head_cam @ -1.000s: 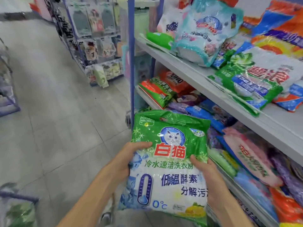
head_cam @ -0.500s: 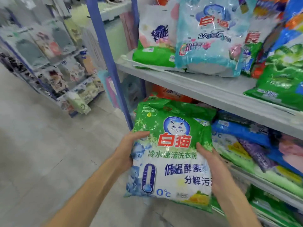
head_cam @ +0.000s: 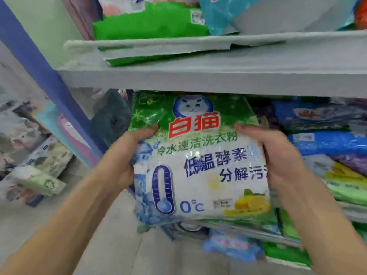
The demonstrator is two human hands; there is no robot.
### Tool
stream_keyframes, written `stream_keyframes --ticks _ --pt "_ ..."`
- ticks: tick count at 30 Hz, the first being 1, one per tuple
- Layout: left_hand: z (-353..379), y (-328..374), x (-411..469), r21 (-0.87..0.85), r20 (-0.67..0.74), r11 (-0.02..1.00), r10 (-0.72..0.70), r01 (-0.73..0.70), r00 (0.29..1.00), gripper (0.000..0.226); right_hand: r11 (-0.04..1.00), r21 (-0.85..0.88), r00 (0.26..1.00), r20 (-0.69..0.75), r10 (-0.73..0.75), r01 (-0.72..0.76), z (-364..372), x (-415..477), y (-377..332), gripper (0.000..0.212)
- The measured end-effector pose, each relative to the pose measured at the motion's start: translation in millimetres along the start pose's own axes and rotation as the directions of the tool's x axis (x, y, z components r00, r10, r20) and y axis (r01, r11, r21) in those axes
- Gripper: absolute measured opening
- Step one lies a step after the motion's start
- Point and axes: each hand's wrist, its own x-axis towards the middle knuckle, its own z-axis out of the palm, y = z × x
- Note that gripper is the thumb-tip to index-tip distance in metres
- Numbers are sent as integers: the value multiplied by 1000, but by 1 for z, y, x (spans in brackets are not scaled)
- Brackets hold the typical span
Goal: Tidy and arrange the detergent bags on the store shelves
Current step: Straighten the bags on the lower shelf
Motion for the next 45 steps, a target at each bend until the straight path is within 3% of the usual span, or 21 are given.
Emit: stream_keyframes --ticks 3,6,8,11,13,18,21,23,24,26,28,29,32,38,41,45 --pt "4 22 41 51 -12 983 175 -174 984 43 986 -150 994 -73 -87 75 3 43 -14 21" --pt "21 33 71 130 -139 904 423 -407 896 39 854 -499 925 -237 -297 147 -3 94 -18 65" --pt "32 28 72 302 -140 818 546 -489 826 36 783 -614 885 -302 -353 102 -9 115 -10 71" --pt "29 2 40 437 0 806 444 -399 896 49 756 -652 844 -371 -388 61 -16 124 0 61" --pt "17 -16 22 524 0 787 383 -327 924 65 731 -681 828 -382 -409 47 -17 119 2 58" --pt "8 -12 23 476 41 773 457 -420 888 35 658 -723 905 -398 -149 -210 -17 56 16 76" --pt "-1 1 38 473 22 742 529 -475 848 25 721 -689 864 -405 -301 -71 -9 48 39 52" --pt "-4 1 49 504 5 729 534 -463 846 32 721 -691 802 -403 -441 49 -3 58 53 40" --pt "-3 -3 53 563 -11 689 557 -456 830 40 717 -694 792 -400 -462 68 0 64 55 43" --pt "0 -9 56 758 -27 507 653 -410 757 56 700 -713 799 -394 -454 46 3 70 54 51" --pt "3 -12 49 887 48 287 723 -363 690 58 638 -770 791 -387 -475 6 3 66 53 44" --pt "4 -13 45 899 94 226 737 -375 669 52 578 -816 775 -373 -511 -12 4 59 54 41" --pt "3 -26 29 885 202 157 720 -438 664 49 452 -892 755 -291 -588 8 12 21 67 48" --pt "10 -70 -27 891 317 65 621 -450 717 70 404 -915 862 -221 -456 -20 9 -54 92 66" --pt "28 -77 -57 869 392 75 499 -489 773 65 413 -906 871 -274 -407 -93 1 -90 83 60" --pt "75 -77 -104 793 540 86 358 -603 762 60 426 -877 815 -407 -411 -223 -23 -162 61 58"
